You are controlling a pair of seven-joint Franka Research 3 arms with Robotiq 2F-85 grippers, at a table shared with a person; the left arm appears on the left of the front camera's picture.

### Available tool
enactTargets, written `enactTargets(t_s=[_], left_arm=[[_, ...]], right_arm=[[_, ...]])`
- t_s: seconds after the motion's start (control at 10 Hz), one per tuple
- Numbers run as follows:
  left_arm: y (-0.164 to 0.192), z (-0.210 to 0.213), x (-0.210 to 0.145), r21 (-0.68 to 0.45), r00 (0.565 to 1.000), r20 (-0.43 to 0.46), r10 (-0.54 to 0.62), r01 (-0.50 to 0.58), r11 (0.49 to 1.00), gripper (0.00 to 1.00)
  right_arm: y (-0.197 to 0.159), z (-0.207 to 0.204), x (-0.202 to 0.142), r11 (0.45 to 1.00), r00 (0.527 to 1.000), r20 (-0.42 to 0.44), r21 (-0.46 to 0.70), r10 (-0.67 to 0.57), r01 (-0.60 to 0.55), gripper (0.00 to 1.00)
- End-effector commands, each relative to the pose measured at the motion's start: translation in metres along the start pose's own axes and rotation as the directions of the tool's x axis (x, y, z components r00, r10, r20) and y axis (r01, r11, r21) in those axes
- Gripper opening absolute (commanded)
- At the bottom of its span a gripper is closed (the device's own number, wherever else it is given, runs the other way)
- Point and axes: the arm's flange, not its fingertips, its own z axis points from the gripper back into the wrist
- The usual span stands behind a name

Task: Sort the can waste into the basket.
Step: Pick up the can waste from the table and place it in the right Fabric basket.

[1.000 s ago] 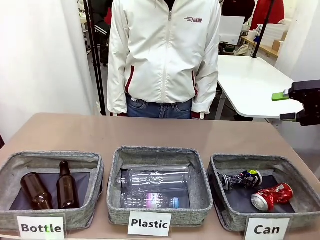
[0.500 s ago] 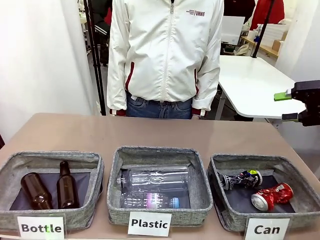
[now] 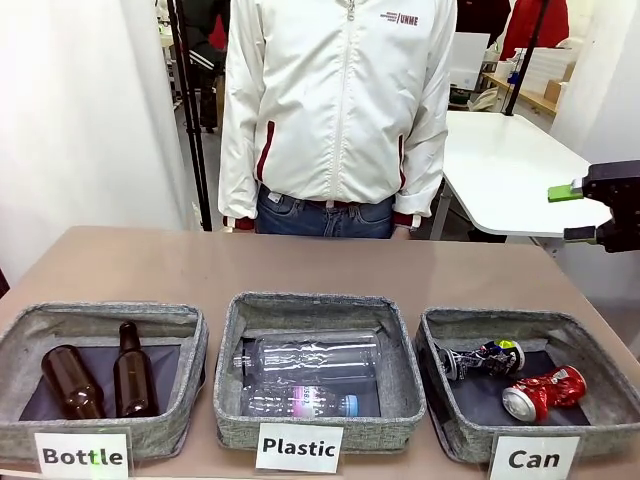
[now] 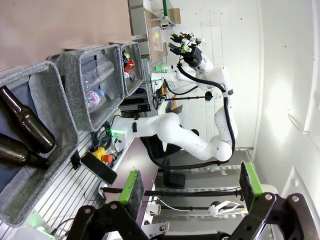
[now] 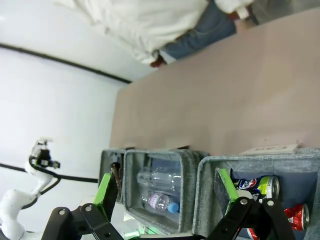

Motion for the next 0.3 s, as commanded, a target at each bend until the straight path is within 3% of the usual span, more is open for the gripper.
enactTargets(t_s=[0.0,0.2], left_arm=[[-0.0019,-0.0004,0.0003,-0.019,1.0,0.0,-0.016,0.016,1.0,1.0],[-0.0019,-0.0004,0.0003,-0.019,1.0,0.0,-0.016,0.016,1.0,1.0]], right_arm=[[0.0034,0.0035,0.0026,1.0,1.0,-0.01,-0.011,-0.009,0.009,1.0],[0.0034,0.0035,0.0026,1.0,1.0,-0.01,-0.011,-0.009,0.009,1.0]])
